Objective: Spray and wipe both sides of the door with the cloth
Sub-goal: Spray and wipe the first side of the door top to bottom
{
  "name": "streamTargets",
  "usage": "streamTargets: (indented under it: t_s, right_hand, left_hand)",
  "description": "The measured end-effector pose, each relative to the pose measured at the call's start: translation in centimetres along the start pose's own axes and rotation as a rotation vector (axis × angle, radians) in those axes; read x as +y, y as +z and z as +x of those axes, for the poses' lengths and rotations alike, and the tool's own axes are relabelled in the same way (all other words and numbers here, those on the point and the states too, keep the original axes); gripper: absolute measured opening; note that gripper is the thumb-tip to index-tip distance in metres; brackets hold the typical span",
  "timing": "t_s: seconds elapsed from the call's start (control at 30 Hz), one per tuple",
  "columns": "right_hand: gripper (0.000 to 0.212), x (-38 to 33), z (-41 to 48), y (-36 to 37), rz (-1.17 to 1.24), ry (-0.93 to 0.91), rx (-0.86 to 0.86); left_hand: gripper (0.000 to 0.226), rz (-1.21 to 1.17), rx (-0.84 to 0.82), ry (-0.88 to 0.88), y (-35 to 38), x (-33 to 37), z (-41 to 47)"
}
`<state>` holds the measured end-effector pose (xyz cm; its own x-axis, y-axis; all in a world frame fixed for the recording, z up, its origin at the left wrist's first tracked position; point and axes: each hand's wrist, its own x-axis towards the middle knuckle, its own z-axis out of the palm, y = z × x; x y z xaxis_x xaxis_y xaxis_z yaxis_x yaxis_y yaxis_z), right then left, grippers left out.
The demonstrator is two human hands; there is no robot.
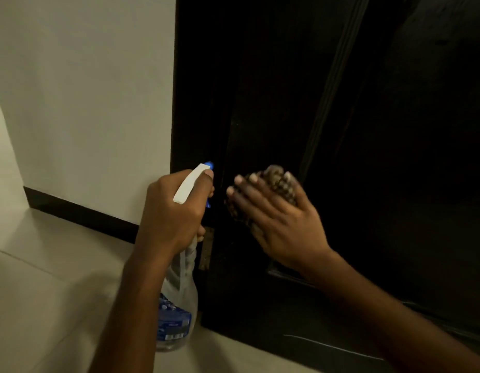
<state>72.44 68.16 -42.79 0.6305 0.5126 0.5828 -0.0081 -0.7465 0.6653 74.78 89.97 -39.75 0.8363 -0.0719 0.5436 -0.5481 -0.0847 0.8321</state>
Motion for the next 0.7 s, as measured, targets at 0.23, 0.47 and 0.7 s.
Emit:
streamTargets:
  t_s: [0.23, 0.47, 0.7]
  right_hand:
    - [0.060, 3.9, 10.3, -3.5, 0.016, 0.332, 0.224]
    - [0.064, -4.0, 2.6, 2.3, -0.060, -0.159, -0.004]
    - [0.065, -1.1, 2.0, 0.2, 0.006, -0.048, 0.022]
  left_hand:
    - [0.048, -0.067, 0.004, -0.002, 0.4, 0.1, -0.8]
    - [0.046, -0.020, 0.052, 0.016, -0.7, -0.3, -1.3]
    - [0.033, 0.020, 0.048, -0.050, -1.5, -1.9, -1.5]
